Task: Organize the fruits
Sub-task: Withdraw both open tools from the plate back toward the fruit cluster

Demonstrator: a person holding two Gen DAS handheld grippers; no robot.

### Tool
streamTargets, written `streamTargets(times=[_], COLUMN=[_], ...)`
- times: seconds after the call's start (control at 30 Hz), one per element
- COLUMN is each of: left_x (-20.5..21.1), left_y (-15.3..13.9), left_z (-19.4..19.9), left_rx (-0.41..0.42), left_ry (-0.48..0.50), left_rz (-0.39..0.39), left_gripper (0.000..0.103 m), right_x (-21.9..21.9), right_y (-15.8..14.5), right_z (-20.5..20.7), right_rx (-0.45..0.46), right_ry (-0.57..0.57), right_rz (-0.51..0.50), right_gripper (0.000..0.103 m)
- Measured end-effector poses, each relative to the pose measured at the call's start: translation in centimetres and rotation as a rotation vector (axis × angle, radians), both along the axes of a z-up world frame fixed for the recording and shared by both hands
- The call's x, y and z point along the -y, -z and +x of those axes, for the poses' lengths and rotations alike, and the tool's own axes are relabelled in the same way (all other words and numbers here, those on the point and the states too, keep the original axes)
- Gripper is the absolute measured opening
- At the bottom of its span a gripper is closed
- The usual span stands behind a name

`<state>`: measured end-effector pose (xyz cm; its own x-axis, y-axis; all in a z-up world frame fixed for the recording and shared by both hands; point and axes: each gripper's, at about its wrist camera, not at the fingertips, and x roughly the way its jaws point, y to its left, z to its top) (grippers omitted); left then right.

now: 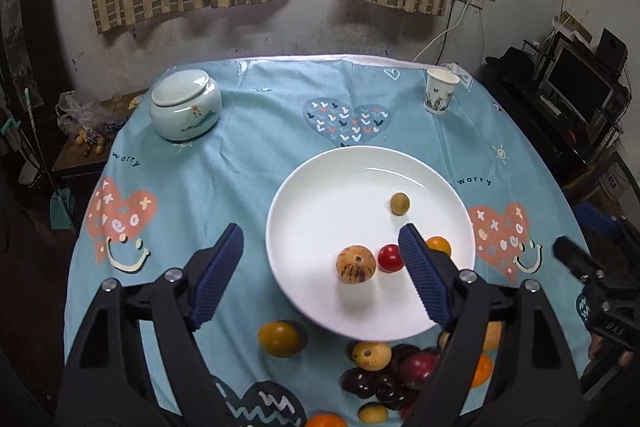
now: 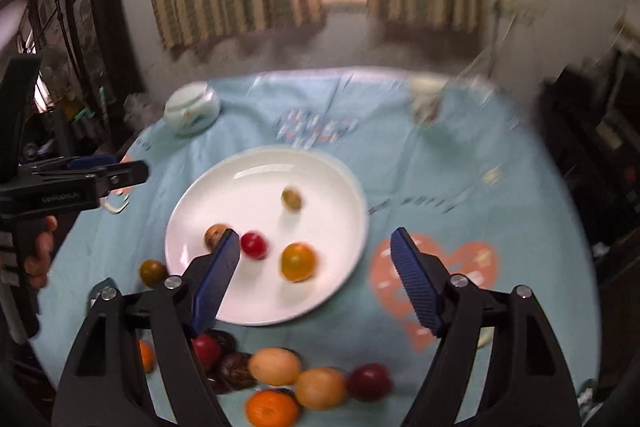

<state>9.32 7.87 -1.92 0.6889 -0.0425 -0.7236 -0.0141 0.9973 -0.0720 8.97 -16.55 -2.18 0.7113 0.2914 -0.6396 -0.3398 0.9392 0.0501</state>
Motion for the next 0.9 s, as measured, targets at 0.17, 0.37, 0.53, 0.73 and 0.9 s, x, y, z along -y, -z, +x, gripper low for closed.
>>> streamTargets(times=[0.17, 0.37, 0.53, 0.73, 0.9], left_x=[-0.5, -0.4, -1.8, -2.2, -1.8], left_y=[-0.2, 1.8, 3.7, 5.1, 5.7], left_z=[-4.7, -8.7, -11.0, -13.1, -14.1], left_rx=[0.035, -0.026, -0.08, -0.123, -0.148], left_ry=[0.017, 0.042, 0.007, 0.008, 0.013], left_rz=[-0.004, 0.003, -0.007, 0.014, 0.021], left_gripper=[0.088, 0.088, 0.088, 0.088, 0.088], right_x=[3.4, 5.4, 4.9, 4.5, 2.5], right_y=[0.7, 4.4, 5.2, 4.8, 3.8], right_z=[-5.4, -7.8, -10.3, -10.1, -10.8], right_rx=[-0.016, -0.15, -0.177, -0.201, -0.196], right_ry=[0.014, 0.075, 0.048, 0.06, -0.034], right_rz=[0.099, 0.1, 0.108, 0.176, 0.219], right_gripper=[0.102, 0.102, 0.102, 0.102, 0.102])
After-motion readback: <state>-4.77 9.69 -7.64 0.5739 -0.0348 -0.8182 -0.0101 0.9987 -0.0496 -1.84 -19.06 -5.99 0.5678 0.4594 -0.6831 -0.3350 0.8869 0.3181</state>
